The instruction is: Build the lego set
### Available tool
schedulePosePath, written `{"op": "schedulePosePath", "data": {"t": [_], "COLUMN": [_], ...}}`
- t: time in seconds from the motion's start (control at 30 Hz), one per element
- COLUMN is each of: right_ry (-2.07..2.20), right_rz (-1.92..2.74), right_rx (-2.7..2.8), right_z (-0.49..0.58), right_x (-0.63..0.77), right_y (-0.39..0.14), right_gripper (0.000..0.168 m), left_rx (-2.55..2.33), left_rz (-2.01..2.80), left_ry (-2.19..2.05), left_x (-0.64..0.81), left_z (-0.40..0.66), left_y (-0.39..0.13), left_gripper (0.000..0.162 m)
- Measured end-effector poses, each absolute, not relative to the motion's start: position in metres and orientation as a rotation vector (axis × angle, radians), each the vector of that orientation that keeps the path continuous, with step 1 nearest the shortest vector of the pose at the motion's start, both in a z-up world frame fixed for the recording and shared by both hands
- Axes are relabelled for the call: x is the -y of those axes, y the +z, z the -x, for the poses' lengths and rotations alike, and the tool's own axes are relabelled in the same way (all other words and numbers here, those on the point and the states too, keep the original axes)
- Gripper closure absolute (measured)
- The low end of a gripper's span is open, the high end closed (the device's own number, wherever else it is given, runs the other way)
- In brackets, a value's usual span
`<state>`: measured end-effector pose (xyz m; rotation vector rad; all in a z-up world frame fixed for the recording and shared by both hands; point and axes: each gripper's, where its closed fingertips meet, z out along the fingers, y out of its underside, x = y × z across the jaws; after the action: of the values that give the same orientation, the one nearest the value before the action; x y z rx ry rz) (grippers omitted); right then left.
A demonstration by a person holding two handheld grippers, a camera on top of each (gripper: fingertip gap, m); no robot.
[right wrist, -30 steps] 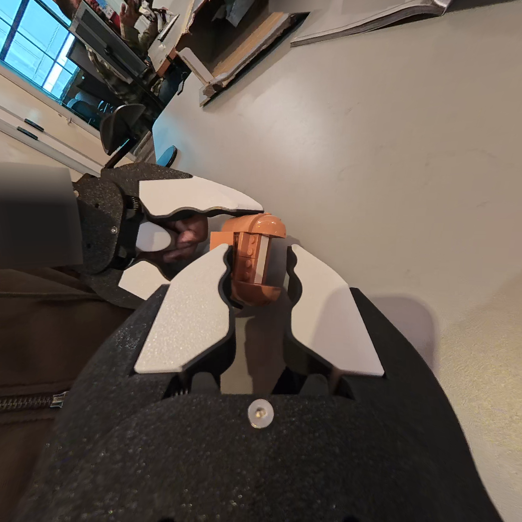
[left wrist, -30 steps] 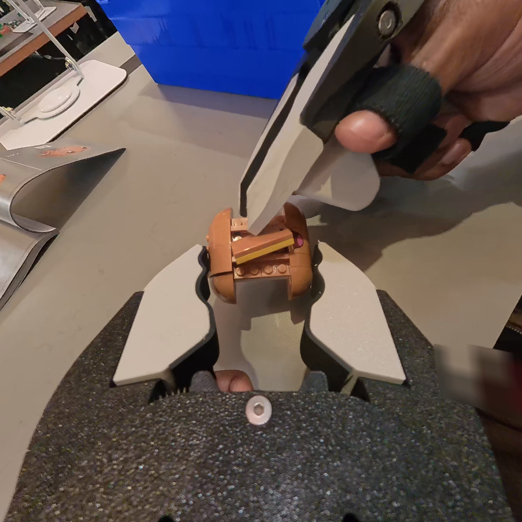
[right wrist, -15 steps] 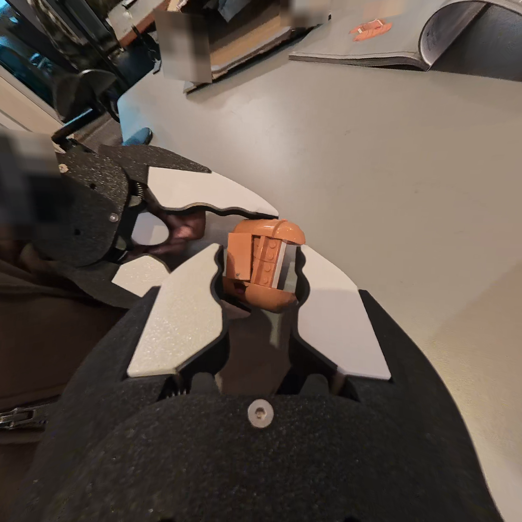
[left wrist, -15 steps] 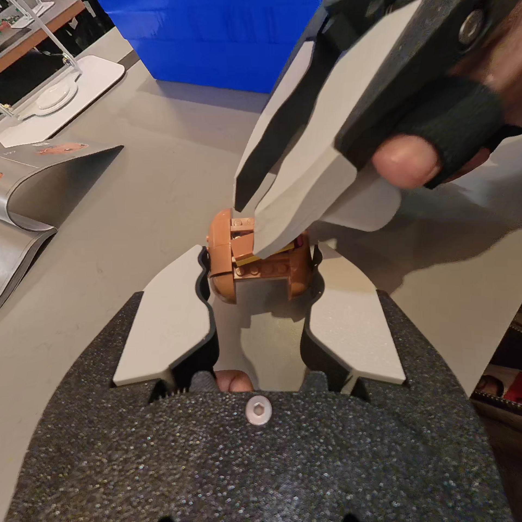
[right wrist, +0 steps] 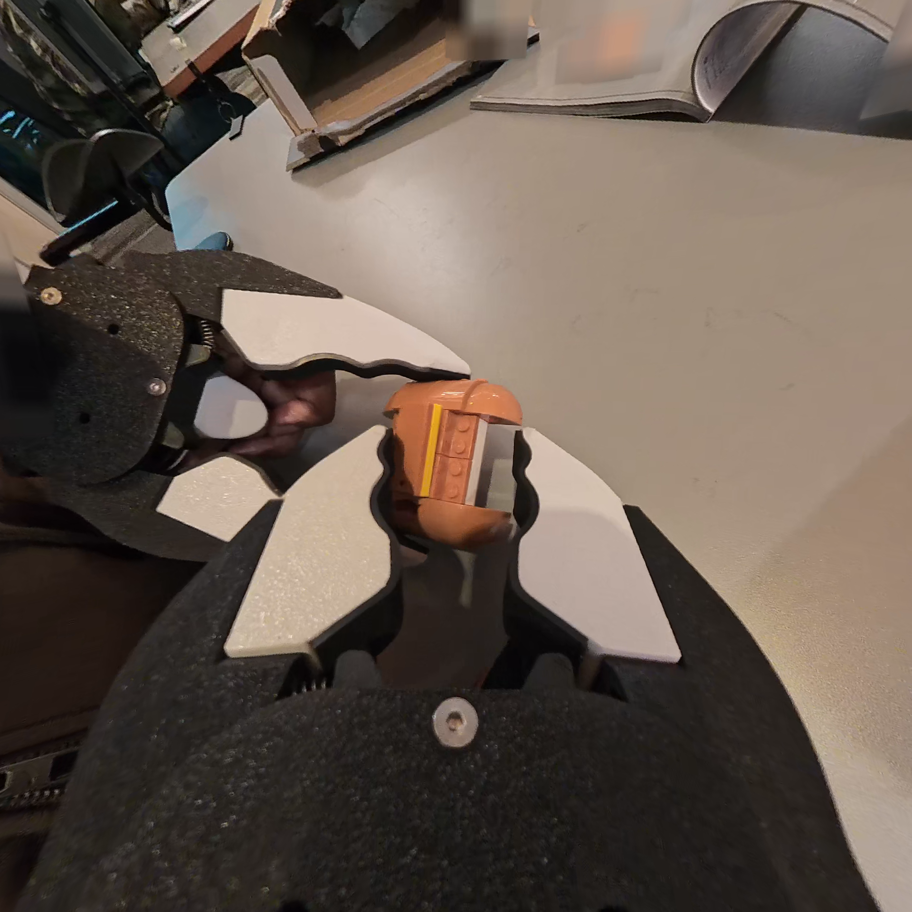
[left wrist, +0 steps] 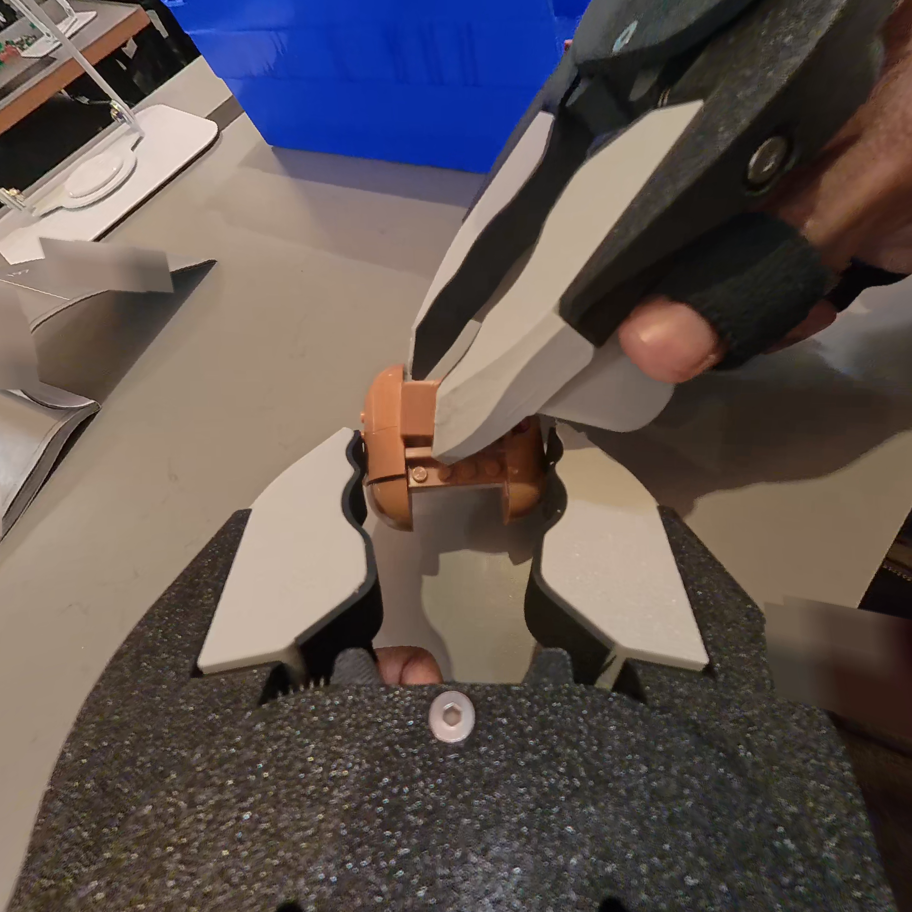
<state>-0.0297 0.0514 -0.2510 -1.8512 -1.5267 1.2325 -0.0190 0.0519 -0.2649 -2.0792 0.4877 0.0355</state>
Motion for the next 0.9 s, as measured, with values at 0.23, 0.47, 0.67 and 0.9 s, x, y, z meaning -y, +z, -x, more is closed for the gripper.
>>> {"op": "schedulePosePath", "data": {"t": [0.23, 0.47, 0.67, 0.9], "right_ry": [1.424, 1.459, 1.507, 1.491], "right_rz": [1.847, 1.906, 1.927, 1.924], "right_rx": [1.466, 1.415, 1.404, 1.388], "right_z": [0.029, 0.024, 0.026, 0.025], "right_x": [-0.047, -0.062, -0.062, -0.068], "right_y": [-0.24, -0.246, -0.249, -0.249], "right_gripper": [0.121, 0.123, 0.123, 0.122], "left_rx": [-0.486, -0.49, -0.489, -0.483], "left_rz": [2.077, 2.078, 2.084, 2.086], "left_ry": [0.037, 0.033, 0.039, 0.034], "left_x": [-0.052, -0.052, -0.052, -0.053], "left_z": [0.019, 0.018, 0.018, 0.018], "left_y": [-0.264, -0.264, -0.265, -0.266], "left_gripper": [0.091, 0.091, 0.091, 0.091]}}
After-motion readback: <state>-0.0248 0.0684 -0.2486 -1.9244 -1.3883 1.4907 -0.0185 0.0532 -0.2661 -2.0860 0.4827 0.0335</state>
